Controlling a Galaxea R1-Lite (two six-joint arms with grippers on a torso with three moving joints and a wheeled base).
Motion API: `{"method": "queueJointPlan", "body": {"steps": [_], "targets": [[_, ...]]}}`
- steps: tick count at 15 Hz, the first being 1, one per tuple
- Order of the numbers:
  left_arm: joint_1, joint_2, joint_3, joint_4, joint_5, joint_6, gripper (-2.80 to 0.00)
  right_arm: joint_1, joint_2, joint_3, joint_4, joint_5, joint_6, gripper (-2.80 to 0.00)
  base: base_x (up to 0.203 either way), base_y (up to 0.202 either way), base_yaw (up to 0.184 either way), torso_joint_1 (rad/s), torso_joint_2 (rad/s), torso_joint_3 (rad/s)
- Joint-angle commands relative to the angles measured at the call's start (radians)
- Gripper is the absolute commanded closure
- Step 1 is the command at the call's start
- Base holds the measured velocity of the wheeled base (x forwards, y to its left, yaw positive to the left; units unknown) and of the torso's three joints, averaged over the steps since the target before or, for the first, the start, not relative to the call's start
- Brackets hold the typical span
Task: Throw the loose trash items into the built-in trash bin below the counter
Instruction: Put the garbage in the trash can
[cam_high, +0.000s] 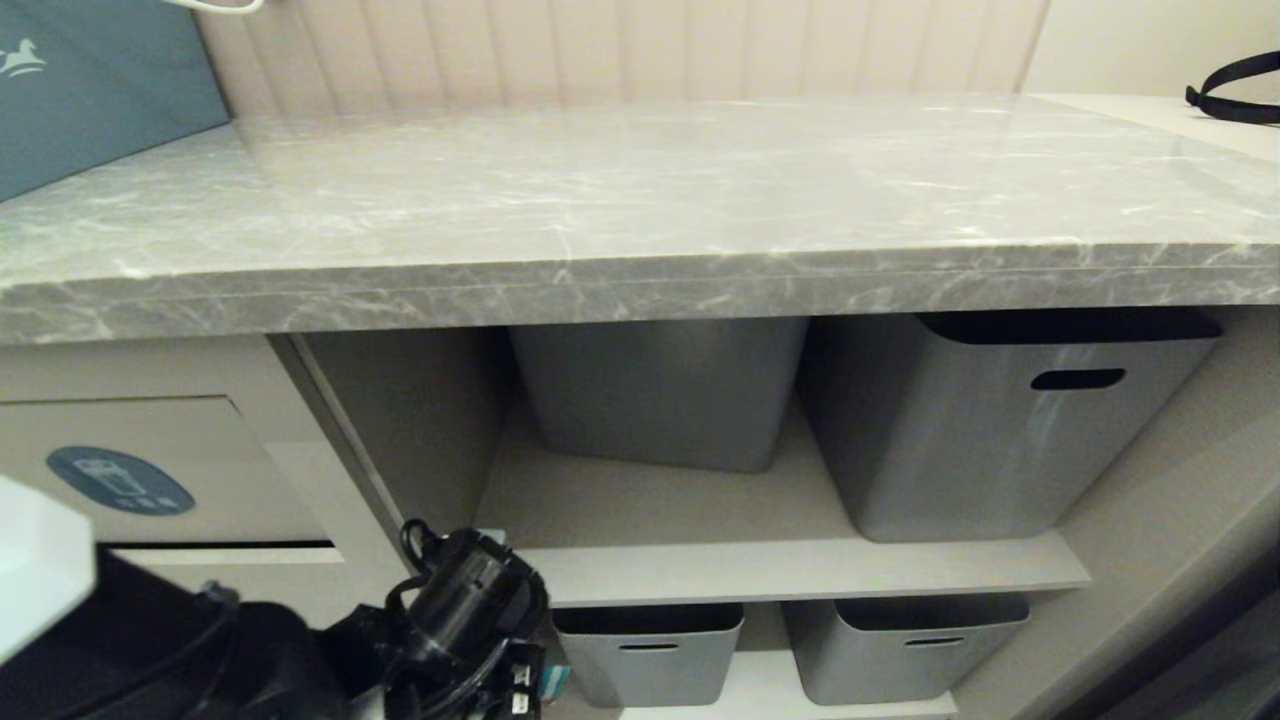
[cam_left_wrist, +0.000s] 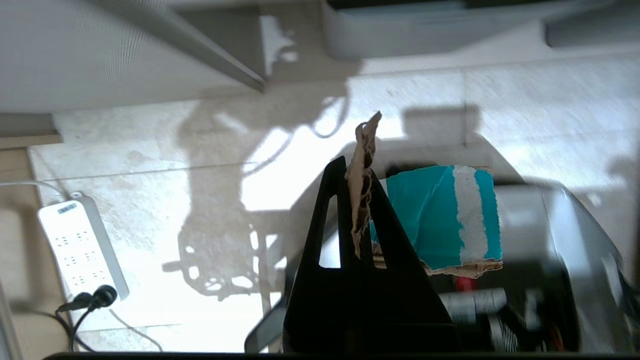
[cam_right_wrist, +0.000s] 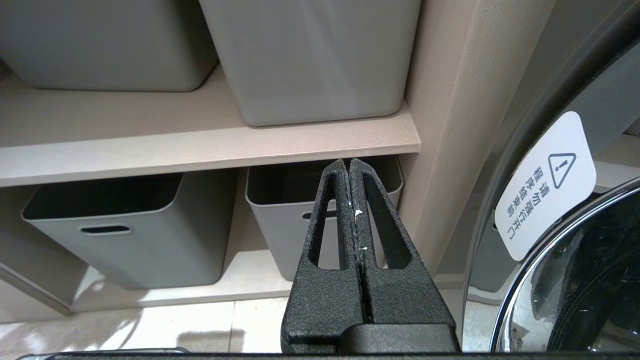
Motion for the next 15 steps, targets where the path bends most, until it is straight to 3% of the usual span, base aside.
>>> {"method": "queueJointPlan", "body": {"steps": [1, 5, 7, 11, 15], "targets": [[-0.013, -0.166, 0.074, -0.004, -0.014, -0.002, 0.0, 0.0, 0.002, 0.002, 0.0, 0.0, 0.001, 0.0, 0.0, 0.0, 0.0, 0.0, 0.0, 0.0], [-0.004, -0.463, 0.274, -0.052, -0.053, 0.005, 0.0, 0.0, 0.002, 0.002, 0.0, 0.001, 0.0, 0.0, 0.0, 0.0, 0.0, 0.0, 0.0, 0.0], [0.094, -0.586, 0.366, -0.117, -0.062, 0.035, 0.0, 0.0, 0.002, 0.002, 0.0, 0.0, 0.001, 0.0, 0.0, 0.0, 0.0, 0.0, 0.0, 0.0], [0.504, -0.763, 0.488, -0.261, -0.179, 0.078, 0.0, 0.0, 0.002, 0.002, 0.0, -0.001, 0.001, 0.0, 0.0, 0.0, 0.0, 0.0, 0.0, 0.0], [0.929, -0.662, 0.571, -0.673, -0.346, 0.061, 0.0, 0.0, 0.002, 0.002, 0.0, -0.001, 0.001, 0.0, 0.0, 0.0, 0.0, 0.0, 0.0, 0.0]]}}
